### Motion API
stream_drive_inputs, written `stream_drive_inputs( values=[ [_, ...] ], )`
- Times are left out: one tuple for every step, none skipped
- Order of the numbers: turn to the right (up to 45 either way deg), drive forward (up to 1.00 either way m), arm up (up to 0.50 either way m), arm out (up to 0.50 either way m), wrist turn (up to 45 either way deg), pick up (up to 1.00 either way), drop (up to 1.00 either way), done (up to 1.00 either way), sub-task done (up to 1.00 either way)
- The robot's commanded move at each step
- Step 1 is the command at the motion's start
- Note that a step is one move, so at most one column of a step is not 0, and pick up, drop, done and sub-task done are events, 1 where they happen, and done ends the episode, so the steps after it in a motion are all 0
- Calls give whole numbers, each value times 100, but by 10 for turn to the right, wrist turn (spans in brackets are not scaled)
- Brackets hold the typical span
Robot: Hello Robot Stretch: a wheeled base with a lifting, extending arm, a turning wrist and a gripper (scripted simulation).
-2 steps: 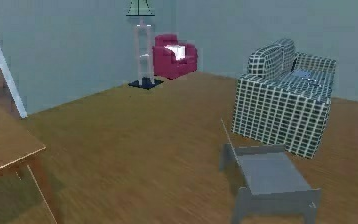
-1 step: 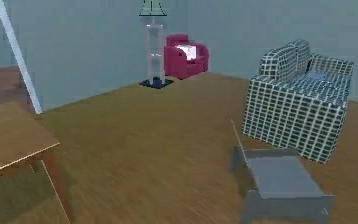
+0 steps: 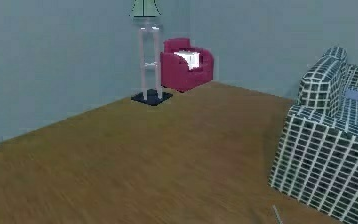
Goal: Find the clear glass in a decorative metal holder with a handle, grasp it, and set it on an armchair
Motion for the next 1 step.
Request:
stream_drive_inputs(
  values=[
    [-450, 0, 0, 0, 0, 0, 0, 0, 0]
  ],
)
